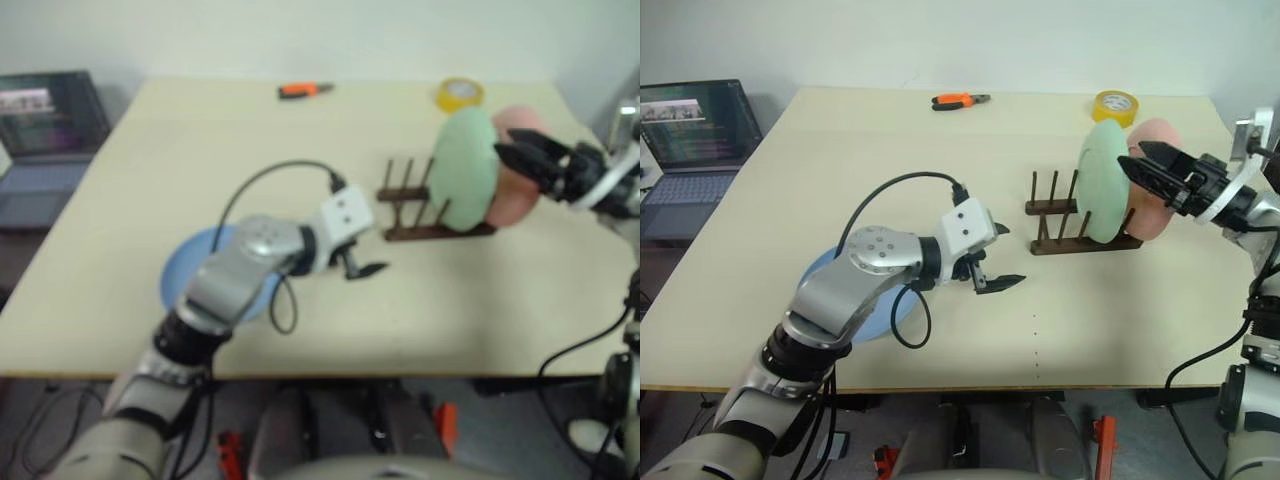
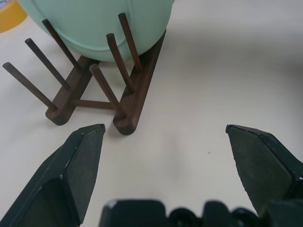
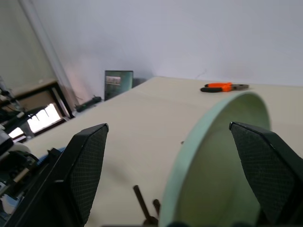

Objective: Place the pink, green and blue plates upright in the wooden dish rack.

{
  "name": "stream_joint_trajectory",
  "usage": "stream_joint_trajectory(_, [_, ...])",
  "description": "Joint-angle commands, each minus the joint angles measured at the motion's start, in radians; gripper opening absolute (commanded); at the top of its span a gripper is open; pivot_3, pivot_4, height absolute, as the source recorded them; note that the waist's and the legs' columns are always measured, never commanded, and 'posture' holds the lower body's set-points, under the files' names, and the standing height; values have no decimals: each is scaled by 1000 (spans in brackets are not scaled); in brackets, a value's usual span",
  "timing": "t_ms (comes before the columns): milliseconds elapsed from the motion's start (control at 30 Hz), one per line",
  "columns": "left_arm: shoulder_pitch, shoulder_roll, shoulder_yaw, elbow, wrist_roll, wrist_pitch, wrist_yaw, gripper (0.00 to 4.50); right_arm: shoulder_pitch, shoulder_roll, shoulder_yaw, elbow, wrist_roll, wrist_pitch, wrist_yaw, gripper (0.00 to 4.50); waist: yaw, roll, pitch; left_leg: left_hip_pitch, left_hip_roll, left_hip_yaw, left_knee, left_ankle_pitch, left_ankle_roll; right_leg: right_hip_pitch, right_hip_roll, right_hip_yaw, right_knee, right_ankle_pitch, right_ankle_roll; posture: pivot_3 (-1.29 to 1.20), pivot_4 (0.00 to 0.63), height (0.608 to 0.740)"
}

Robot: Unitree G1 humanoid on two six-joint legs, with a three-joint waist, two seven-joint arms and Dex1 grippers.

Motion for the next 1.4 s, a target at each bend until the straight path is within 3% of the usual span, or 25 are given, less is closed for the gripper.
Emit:
stream_joint_trajectory(33, [-30,31,38,-42,0,-20,-9,4500,-36,-68,-33,-36,-14,-41,29,4459,0,0,0,0,0,0,0,0,0,0,0,0,0,0,0,0,150,740])
stream_joint_trajectory(233, [-66,184,161,-173,-63,22,-79,4500,-26,-186,-15,-217,3,-14,83,4459,-2,1,2,0,1,0,-1,0,0,-1,0,0,0,-3,-5,0,150,740])
stream_joint_trajectory(367, [-28,295,320,-198,-142,45,-125,4500,-48,-181,24,-405,83,53,74,4459,-6,0,2,2,1,0,-3,0,0,0,0,-1,1,-4,-6,0,150,740])
stream_joint_trajectory(633, [193,535,563,-26,-114,23,-118,4500,-63,-52,355,-626,-44,67,-5,4459,-10,-2,3,3,2,0,-3,0,0,0,-1,-1,1,-5,-7,0,150,740])
stream_joint_trajectory(800, [231,551,626,124,-101,48,-55,4500,-82,43,514,-649,-154,43,-51,4459,6,-4,3,0,1,0,-3,0,-1,-2,-5,-3,-1,-5,-8,0,150,740])
stream_joint_trajectory(1000, [217,542,527,278,-58,97,-6,4500,-90,171,652,-610,-332,-54,-119,4459,5,-5,3,-1,2,0,-3,0,-1,-4,-5,-4,1,-5,-9,0,150,740])
stream_joint_trajectory(1400, [256,453,440,421,-34,94,43,4500,-26,200,659,-627,-402,-70,-118,4459,3,-7,2,-3,3,0,-3,0,-1,-5,-6,-5,2,-6,-10,0,150,740])
